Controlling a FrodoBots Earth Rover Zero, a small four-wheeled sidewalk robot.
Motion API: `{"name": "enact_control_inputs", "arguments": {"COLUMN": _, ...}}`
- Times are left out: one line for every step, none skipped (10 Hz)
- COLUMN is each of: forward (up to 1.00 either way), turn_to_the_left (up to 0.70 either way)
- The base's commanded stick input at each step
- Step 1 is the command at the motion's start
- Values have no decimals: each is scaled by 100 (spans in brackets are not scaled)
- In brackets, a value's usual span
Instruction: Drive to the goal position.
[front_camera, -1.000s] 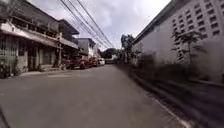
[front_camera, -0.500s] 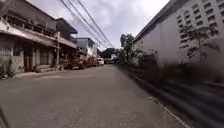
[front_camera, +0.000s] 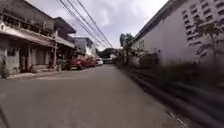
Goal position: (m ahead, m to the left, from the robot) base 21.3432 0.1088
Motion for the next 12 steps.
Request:
{"name": "enact_control_inputs", "arguments": {"forward": 70, "turn_to_the_left": 0}}
{"name": "enact_control_inputs", "arguments": {"forward": 70, "turn_to_the_left": 0}}
{"name": "enact_control_inputs", "arguments": {"forward": 70, "turn_to_the_left": 0}}
{"name": "enact_control_inputs", "arguments": {"forward": 70, "turn_to_the_left": 0}}
{"name": "enact_control_inputs", "arguments": {"forward": 70, "turn_to_the_left": 0}}
{"name": "enact_control_inputs", "arguments": {"forward": 70, "turn_to_the_left": 0}}
{"name": "enact_control_inputs", "arguments": {"forward": 70, "turn_to_the_left": 0}}
{"name": "enact_control_inputs", "arguments": {"forward": 70, "turn_to_the_left": 0}}
{"name": "enact_control_inputs", "arguments": {"forward": 70, "turn_to_the_left": 0}}
{"name": "enact_control_inputs", "arguments": {"forward": 70, "turn_to_the_left": 0}}
{"name": "enact_control_inputs", "arguments": {"forward": 70, "turn_to_the_left": 0}}
{"name": "enact_control_inputs", "arguments": {"forward": 70, "turn_to_the_left": 0}}
